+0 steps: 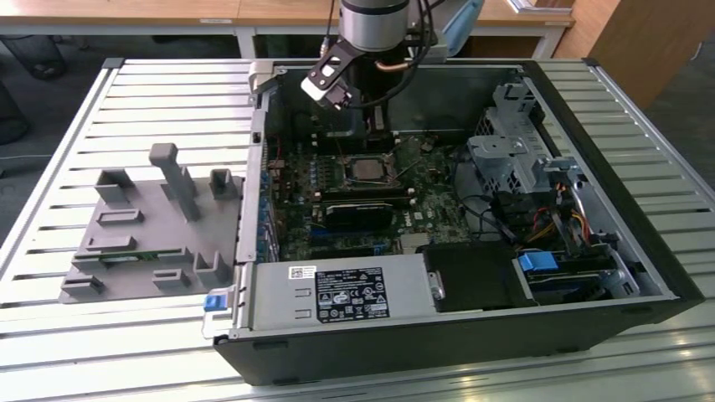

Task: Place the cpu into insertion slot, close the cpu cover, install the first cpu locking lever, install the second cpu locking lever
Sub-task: 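Close the cpu cover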

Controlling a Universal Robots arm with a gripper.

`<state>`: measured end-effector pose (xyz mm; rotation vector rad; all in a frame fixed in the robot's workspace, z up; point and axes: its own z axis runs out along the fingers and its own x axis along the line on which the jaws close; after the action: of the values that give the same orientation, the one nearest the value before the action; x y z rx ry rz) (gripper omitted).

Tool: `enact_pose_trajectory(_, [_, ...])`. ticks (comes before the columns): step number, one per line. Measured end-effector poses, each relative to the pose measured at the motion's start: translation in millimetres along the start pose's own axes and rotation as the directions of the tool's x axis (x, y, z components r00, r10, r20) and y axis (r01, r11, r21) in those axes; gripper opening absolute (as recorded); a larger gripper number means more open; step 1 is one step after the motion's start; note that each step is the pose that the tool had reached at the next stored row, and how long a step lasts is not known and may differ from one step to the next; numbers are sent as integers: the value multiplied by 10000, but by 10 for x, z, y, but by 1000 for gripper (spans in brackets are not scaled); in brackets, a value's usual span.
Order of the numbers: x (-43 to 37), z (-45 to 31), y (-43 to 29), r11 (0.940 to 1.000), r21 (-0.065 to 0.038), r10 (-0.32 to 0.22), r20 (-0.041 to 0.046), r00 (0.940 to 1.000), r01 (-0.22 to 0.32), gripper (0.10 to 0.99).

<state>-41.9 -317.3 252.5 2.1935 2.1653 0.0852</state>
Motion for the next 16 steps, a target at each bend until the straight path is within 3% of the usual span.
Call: enact_pose_trajectory(16, [1, -46, 4, 10000, 0, 0, -1, 10000, 0, 106])
